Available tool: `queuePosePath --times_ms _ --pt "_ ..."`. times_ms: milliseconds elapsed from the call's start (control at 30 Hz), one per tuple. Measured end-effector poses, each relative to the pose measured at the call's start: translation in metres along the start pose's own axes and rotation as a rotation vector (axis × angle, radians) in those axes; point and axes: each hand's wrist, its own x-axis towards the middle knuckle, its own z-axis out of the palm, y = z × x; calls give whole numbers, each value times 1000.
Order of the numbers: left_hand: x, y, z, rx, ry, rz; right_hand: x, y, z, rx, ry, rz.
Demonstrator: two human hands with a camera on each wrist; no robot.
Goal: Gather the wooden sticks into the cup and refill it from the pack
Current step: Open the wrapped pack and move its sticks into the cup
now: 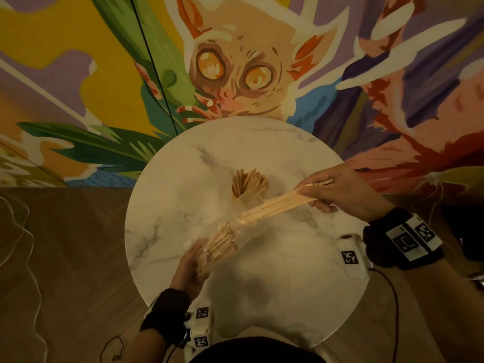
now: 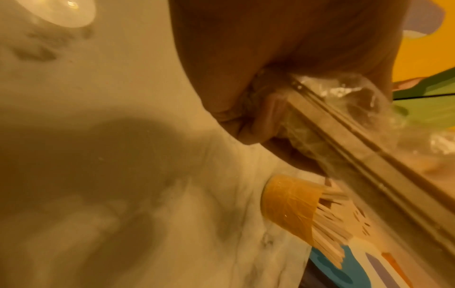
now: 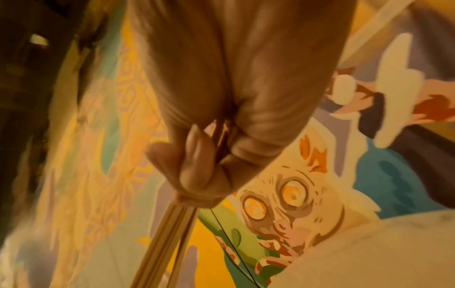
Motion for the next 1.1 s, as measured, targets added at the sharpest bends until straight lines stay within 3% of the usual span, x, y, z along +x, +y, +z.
queuePosePath --times_ms 133,333,467,600,733,900,1033,1100 --pt "-1 -6 -20 -142 115 -62 -9 36 -1 203 87 11" --pt "3 -16 -51 -232 185 -115 -12 77 11 484 255 112" --pt "3 -14 -52 -252 212 -92 7 86 8 447 346 128" --pt "3 -6 -43 -239 228 -35 47 79 9 217 377 150" --pt "6 1 -40 -254 242 0 97 62 25 -190 174 83" --pt "3 2 -38 -230 253 -23 153 72 81 -795 -373 46" --pt "-3 2 -29 -240 249 -50 165 82 117 -1022 -449 144" --pt "-6 4 -23 -257 217 -51 166 77 117 -1072 -436 82"
